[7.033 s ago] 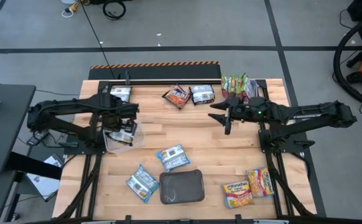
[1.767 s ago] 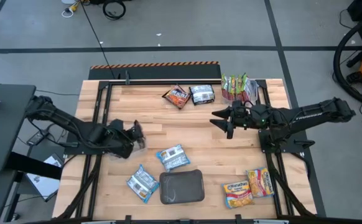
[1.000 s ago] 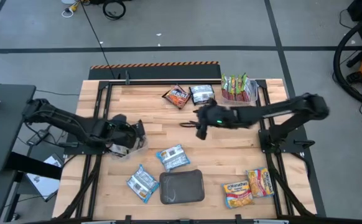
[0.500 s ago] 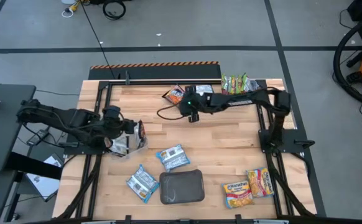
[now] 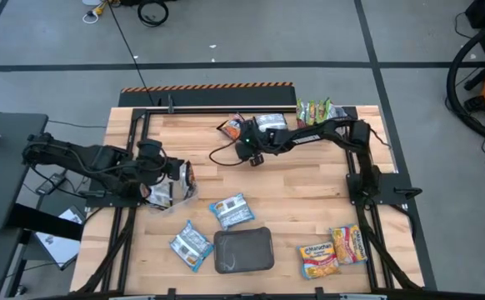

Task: Sort Maruchan noodles
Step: Put the black noodle pack into the bottom transparent bin

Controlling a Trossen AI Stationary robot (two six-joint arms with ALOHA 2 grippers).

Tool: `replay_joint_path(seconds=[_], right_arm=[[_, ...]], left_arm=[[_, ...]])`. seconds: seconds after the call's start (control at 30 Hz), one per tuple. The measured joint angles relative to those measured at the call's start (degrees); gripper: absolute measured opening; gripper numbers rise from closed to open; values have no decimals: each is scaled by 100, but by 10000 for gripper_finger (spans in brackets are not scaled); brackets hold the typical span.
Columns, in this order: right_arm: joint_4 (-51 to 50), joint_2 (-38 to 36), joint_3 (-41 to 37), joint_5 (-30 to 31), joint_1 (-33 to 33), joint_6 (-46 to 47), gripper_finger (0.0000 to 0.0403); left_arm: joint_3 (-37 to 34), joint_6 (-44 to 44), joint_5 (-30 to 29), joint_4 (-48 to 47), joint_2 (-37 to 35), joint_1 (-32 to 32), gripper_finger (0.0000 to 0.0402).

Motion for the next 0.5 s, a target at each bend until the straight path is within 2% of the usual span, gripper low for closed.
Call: replay_joint_path(seconds=[0.2, 0.5], right_arm=[[67, 178, 11, 63, 22, 272, 184], [354, 117, 0, -72, 37, 1312, 48]], left_arm=[[-1, 134, -15, 10, 1, 0, 156], [-2, 1037, -37, 282, -5, 0, 156]])
